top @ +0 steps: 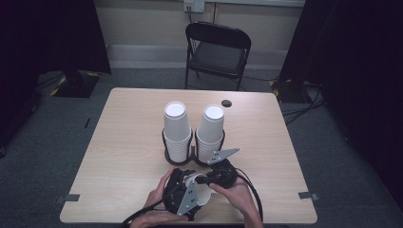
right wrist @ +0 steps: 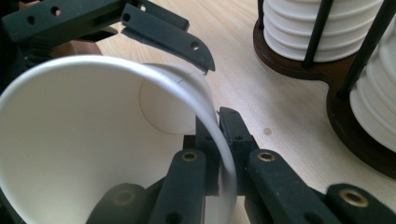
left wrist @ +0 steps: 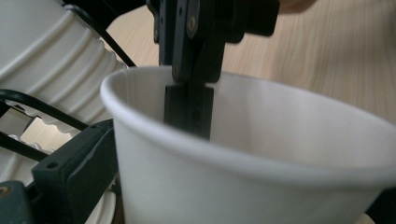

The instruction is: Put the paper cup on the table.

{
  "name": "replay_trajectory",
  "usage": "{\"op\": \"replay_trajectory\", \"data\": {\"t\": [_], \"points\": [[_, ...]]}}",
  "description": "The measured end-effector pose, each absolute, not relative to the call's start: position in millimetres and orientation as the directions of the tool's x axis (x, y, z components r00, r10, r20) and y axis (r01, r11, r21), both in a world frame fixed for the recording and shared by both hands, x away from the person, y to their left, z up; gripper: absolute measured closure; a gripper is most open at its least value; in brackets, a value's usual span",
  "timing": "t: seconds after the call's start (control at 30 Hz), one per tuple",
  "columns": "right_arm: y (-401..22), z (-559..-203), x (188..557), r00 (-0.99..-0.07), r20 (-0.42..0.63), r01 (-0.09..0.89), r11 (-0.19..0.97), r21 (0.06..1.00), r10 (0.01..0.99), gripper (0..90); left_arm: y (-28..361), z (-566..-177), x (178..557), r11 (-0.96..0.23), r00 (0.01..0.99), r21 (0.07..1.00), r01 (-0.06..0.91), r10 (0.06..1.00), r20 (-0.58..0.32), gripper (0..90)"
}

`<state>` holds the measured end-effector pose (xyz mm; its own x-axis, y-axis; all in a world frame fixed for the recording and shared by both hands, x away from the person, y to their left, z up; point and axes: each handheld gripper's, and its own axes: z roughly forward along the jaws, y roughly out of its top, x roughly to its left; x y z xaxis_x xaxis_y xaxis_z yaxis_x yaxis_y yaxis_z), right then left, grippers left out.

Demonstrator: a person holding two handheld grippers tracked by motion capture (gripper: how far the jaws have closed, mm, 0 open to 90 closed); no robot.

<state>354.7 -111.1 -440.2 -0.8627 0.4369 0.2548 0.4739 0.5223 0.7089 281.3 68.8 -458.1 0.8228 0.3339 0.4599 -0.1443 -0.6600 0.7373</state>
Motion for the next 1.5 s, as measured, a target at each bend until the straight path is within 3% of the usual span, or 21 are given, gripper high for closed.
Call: {"op": "replay_trajectory", "data": {"t": [0.17,0.27,0.67,0.97,1.2,1.37,1.43,1.5], "points": [[-108.0,-440.2,354.7,-0.853,0.277,0.493,0.508,0.706,0.443,87.2,66.1,-458.8,282.9,-0.648,0.821,0.748,-0.144,0.344,0.456,0.0],[-107.3,-442.2,356.1,-0.847,0.296,0.506,0.497,0.704,0.442,88.1,65.2,-459.1,282.5,-0.632,0.807,0.761,-0.147,0.368,0.461,6.5],[-105.7,-445.0,360.1,-0.829,0.313,0.531,0.477,0.700,0.463,86.1,69.3,-459.6,290.1,-0.630,0.817,0.770,-0.105,0.387,0.428,9.3],[-111.6,-441.5,354.0,-0.821,0.298,0.521,0.425,0.740,0.487,74.8,79.8,-459.4,296.2,-0.546,0.815,0.837,-0.019,0.477,0.330,9.4],[-121.2,-438.5,350.8,-0.812,0.293,0.507,0.360,0.783,0.505,71.5,84.1,-460.2,300.8,-0.504,0.812,0.864,0.023,0.513,0.277,9.4],[-128.3,-435.8,348.0,-0.810,0.291,0.487,0.309,0.817,0.509,68.6,91.5,-462.7,304.2,-0.423,0.803,0.903,0.080,0.564,0.193,9.4],[-132.9,-433.6,345.1,-0.800,0.287,0.474,0.261,0.841,0.527,61.1,95.5,-462.8,306.1,-0.402,0.783,0.910,0.098,0.596,0.179,9.3],[-134.8,-433.0,344.3,-0.792,0.281,0.467,0.241,0.851,0.542,59.4,97.8,-462.7,307.1,-0.397,0.779,0.912,0.106,0.603,0.172,9.4]]}}
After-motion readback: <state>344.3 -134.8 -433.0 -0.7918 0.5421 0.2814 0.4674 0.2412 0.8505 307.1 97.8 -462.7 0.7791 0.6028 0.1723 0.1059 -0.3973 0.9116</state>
